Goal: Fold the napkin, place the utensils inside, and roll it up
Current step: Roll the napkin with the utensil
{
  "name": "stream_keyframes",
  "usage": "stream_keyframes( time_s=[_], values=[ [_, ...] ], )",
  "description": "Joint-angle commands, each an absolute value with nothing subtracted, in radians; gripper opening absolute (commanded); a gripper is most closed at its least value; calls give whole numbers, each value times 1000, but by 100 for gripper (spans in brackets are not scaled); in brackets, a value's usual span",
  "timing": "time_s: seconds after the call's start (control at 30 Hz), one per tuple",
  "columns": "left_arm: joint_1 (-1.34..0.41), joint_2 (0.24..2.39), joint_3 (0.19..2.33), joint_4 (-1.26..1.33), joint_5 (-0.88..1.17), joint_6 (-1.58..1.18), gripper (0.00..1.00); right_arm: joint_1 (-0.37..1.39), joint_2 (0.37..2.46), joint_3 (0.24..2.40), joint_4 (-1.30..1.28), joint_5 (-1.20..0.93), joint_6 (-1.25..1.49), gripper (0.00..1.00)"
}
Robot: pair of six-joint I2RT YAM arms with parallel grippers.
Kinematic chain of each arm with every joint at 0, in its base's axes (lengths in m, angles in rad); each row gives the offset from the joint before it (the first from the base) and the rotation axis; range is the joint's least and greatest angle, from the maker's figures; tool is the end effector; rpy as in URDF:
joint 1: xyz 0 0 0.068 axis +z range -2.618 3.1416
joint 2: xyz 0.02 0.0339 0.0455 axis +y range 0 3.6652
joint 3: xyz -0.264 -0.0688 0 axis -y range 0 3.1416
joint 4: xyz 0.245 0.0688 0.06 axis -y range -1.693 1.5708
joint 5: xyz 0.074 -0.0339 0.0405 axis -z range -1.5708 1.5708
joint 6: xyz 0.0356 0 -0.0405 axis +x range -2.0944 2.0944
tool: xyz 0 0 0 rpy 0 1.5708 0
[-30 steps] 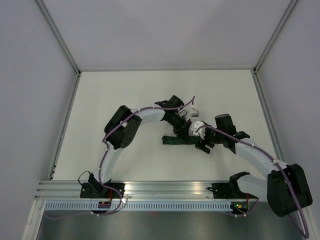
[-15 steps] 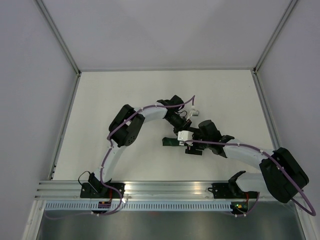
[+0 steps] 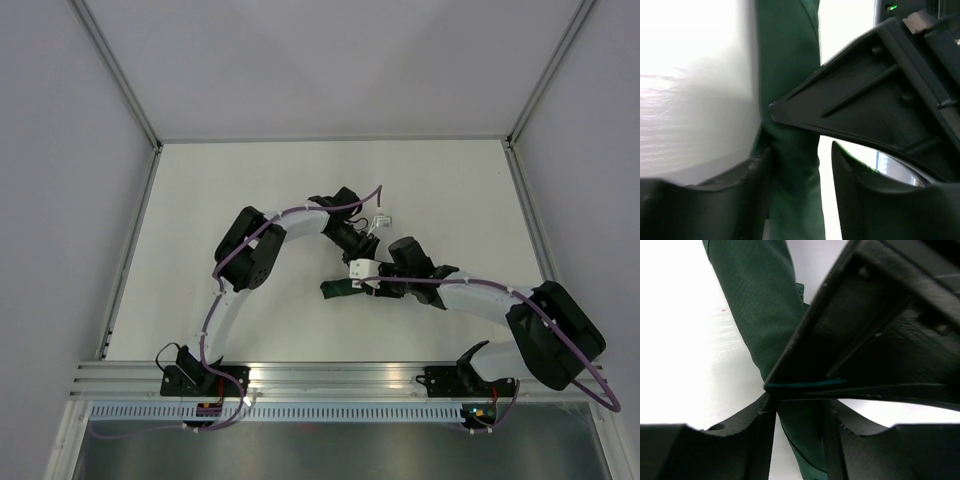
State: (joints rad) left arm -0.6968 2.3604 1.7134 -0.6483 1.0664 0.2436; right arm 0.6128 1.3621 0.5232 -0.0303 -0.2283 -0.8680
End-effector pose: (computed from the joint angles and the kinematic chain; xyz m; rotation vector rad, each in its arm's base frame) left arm 0.3358 -0.3216 0.1118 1.4077 2.2866 -1.6226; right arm 0.1948 0.1468 0.1466 -1.7033 1.7138 0.1621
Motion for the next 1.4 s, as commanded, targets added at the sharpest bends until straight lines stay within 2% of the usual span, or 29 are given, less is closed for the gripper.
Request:
stream_keyframes(
  time_s=[0.0,0.23,0.37,0.67,0.93,1.13,1.37],
  values=[
    [-667,2304,1706,-563,1023,178,58,611,1393,561,-133,-202,-861,44],
    [-611,2206,1684,-450,930,92,57,611,1440,623,-257,-212,-803,42],
    [-554,2093,1631,-347,793,11,57,607,1505,702,-325,-224,-744,41],
    [-434,1795,1421,-227,422,-265,57,509,1705,943,-443,-310,-530,41],
    [-439,1573,1134,-105,272,-442,58,451,1937,1162,-514,-324,-345,40],
    [-456,1528,922,79,173,-603,58,445,2043,1253,-488,-336,-166,40],
    [-488,1649,899,256,83,-768,58,445,2134,1330,-471,-405,-42,40]
  ],
)
